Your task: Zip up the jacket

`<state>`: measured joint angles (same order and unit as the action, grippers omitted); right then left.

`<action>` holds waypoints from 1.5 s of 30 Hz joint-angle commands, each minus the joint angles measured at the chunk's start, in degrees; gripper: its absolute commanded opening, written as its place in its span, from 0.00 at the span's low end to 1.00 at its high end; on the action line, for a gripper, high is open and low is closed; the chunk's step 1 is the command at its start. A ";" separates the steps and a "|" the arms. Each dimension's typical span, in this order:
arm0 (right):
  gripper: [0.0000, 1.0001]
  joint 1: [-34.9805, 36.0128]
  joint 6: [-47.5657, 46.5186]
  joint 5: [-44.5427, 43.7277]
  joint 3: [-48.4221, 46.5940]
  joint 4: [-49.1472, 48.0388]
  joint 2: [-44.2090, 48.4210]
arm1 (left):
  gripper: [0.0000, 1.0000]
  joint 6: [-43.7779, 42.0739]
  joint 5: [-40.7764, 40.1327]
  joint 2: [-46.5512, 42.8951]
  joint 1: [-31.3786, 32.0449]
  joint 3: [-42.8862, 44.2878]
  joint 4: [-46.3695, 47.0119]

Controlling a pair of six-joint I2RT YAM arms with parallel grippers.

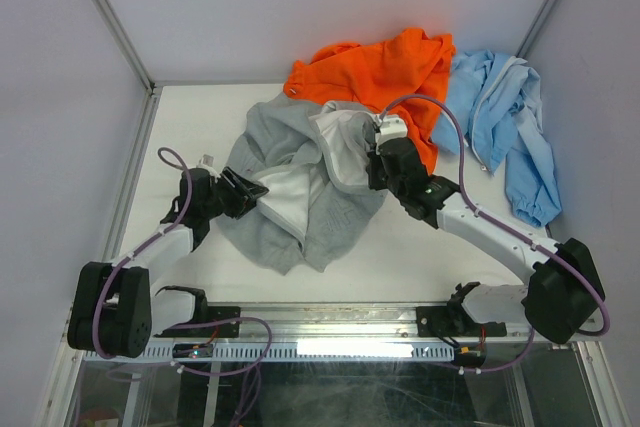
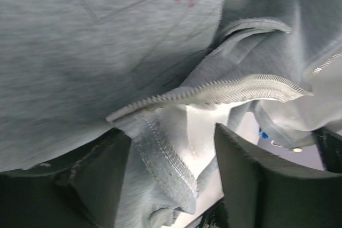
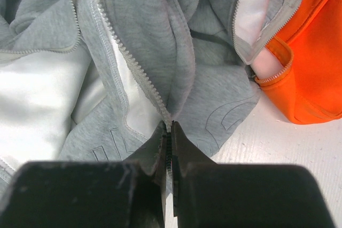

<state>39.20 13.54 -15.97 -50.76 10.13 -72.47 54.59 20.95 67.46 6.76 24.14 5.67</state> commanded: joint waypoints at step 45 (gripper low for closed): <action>0.00 0.56 0.37 3.99 -4.45 -1.13 -2.78 | 0.36 8.25 -15.75 -9.33 7.10 -14.28 31.66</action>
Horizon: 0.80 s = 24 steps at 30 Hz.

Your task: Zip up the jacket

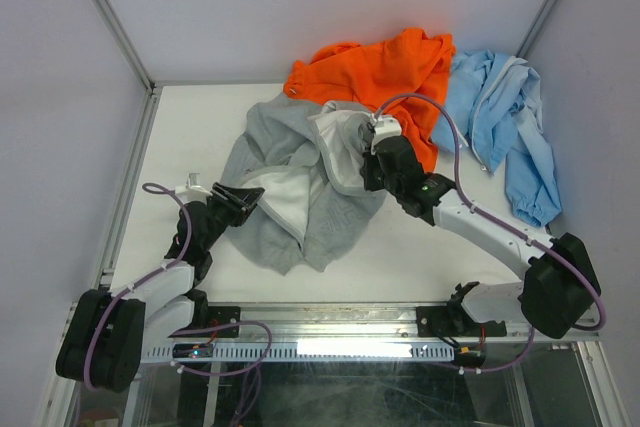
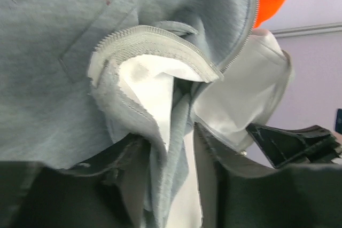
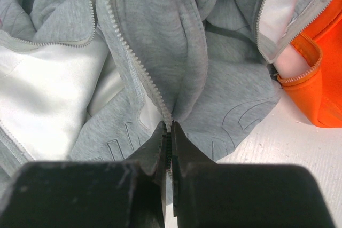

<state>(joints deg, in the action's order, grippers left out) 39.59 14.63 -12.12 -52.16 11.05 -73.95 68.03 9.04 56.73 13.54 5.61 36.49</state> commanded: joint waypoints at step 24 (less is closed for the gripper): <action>0.00 -19.73 -25.31 -9.39 -85.96 6.00 -35.06 | 0.00 -54.67 -9.97 41.49 -13.80 119.67 -57.50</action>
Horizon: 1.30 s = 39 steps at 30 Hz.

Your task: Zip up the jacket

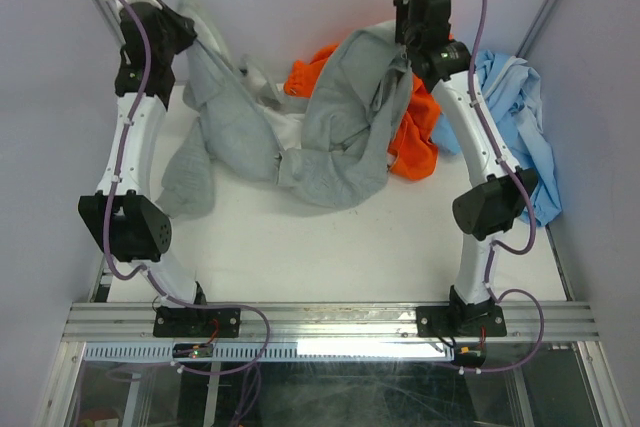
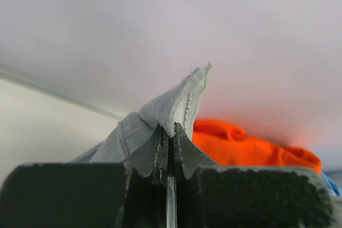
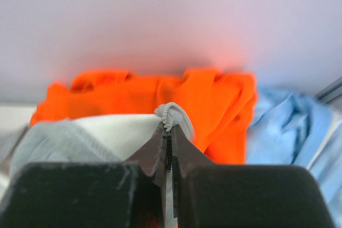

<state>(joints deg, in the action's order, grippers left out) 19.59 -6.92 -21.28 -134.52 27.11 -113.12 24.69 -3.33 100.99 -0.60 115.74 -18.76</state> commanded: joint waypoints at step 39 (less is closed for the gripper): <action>0.24 30.63 9.93 40.48 82.84 -7.96 29.48 | 0.13 10.91 0.05 -32.86 48.04 -78.13 5.55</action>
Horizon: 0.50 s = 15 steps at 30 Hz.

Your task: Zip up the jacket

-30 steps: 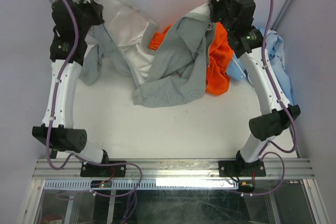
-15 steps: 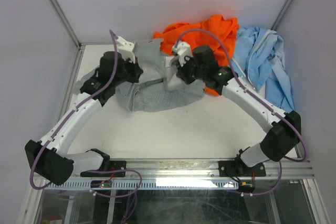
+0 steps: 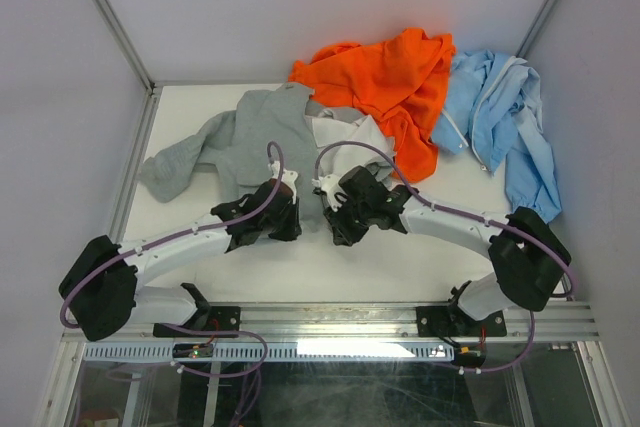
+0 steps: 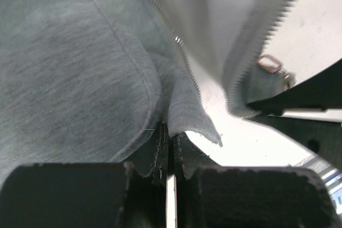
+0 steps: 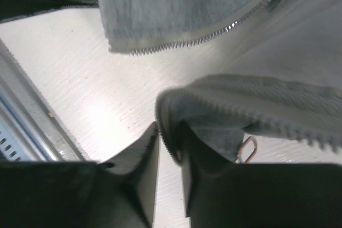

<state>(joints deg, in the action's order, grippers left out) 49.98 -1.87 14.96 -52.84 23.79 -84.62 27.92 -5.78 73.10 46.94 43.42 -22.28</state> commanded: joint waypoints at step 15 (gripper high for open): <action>0.73 -22.82 13.19 15.44 -3.30 -3.42 16.67 | 0.75 3.20 3.15 -11.15 0.35 4.27 5.45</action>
<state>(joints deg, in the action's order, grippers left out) 34.11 7.51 26.35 -52.69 22.81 -71.31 34.15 -3.95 59.05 46.92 40.45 -18.63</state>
